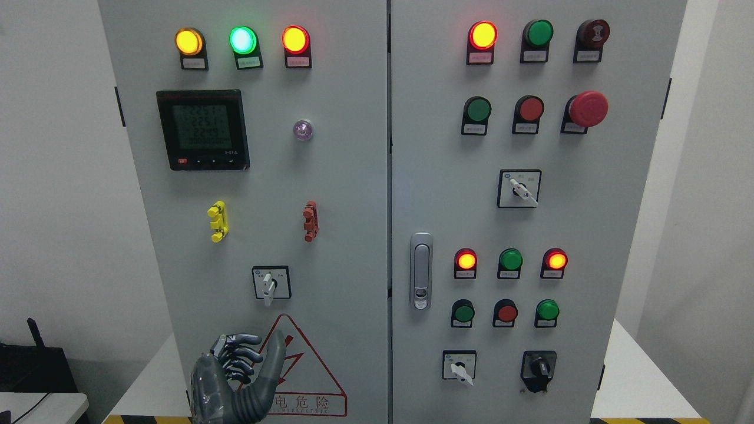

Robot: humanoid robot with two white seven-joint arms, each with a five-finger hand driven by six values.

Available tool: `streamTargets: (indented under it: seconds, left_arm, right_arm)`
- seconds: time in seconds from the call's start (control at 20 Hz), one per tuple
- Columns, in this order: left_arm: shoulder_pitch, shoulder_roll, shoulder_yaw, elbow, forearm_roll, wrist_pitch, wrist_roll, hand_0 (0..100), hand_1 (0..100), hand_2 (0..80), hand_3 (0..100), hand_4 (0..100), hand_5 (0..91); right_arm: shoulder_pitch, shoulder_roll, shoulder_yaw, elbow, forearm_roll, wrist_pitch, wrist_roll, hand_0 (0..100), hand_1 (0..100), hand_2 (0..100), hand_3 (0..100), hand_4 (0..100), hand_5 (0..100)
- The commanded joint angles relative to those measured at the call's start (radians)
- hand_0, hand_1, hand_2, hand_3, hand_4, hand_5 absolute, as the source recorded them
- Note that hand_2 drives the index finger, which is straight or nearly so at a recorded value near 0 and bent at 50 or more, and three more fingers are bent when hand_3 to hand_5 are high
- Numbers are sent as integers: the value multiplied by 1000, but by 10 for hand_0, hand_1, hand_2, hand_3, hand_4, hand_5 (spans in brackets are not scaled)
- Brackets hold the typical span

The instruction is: Turn on light switch 1

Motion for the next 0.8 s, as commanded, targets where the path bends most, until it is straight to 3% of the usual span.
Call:
streamTargets:
  seconds: [0.0, 0.75]
  left_arm:
    - [-32, -5, 11, 0, -5, 18, 8, 126, 525, 479, 740, 803, 706]
    - [-100, -15, 13, 9, -15, 77, 14, 134, 555, 470, 702, 795, 714]
  right_arm:
    - [0, 0, 20, 0, -26, 1, 1, 120, 389, 0, 0, 0, 0]
    - [0, 0, 20, 0, -26, 1, 1, 120, 389, 0, 0, 0, 0]
